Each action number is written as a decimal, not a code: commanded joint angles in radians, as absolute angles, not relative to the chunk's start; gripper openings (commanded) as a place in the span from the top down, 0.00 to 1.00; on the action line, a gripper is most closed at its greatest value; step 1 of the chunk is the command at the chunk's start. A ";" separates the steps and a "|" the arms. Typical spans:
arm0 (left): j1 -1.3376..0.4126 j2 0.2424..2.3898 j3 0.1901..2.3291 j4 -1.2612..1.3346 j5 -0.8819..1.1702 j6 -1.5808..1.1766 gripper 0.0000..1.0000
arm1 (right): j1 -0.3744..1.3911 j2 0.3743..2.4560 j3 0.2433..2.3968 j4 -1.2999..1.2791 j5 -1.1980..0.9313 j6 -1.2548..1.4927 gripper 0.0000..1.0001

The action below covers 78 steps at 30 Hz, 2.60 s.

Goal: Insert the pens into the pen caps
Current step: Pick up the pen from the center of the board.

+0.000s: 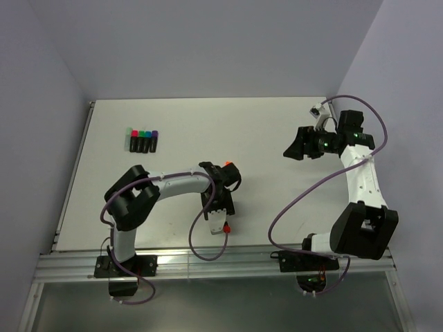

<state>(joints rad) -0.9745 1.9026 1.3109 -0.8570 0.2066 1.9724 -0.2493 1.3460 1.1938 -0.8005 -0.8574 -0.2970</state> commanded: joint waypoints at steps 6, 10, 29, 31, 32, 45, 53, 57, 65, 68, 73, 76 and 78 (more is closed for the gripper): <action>-1.020 1.974 1.269 -0.831 0.127 2.230 0.54 | -0.262 1.345 1.186 -0.808 -0.885 -0.313 0.13; -1.023 1.980 1.272 -0.825 0.132 2.185 0.78 | -0.262 1.339 1.187 -0.808 -0.877 -0.313 0.13; -0.781 1.996 1.975 -0.855 0.733 0.514 1.00 | -0.261 1.345 1.313 -0.706 -0.879 -0.206 0.13; -0.703 1.915 1.918 -0.680 0.790 0.357 1.00 | -0.261 1.345 1.328 -0.677 -0.894 -0.189 0.13; -0.677 1.884 1.839 -0.595 0.784 0.190 1.00 | -0.261 1.347 1.335 -0.669 -0.899 -0.169 0.13; -0.554 1.775 1.816 -0.379 0.210 -0.630 1.00 | -0.069 1.305 1.321 -0.563 -0.835 -0.049 0.14; -0.555 1.812 1.876 -0.456 0.173 -0.862 1.00 | 0.147 1.307 1.345 -0.439 -0.700 0.087 0.18; -0.581 1.818 1.881 -0.449 0.176 -0.874 1.00 | 0.213 1.322 1.357 -0.365 -0.649 0.123 0.18; -0.650 1.815 1.878 -0.440 0.157 -0.867 1.00 | 0.302 1.420 1.449 -0.367 -0.577 0.152 0.21; -0.664 1.821 1.878 -0.439 0.161 -0.871 1.00 | 0.314 1.440 1.465 -0.368 -0.560 0.150 0.23; -0.675 1.816 1.870 -0.411 0.205 -0.916 1.00 | 0.330 1.456 1.465 -0.370 -0.508 0.140 0.27; -0.678 1.816 1.861 -0.382 0.238 -0.945 1.00 | 0.334 1.459 1.463 -0.368 -0.462 0.130 0.32; -0.684 1.821 1.855 -0.376 0.244 -0.950 1.00 | 0.336 1.462 1.465 -0.367 -0.453 0.130 0.40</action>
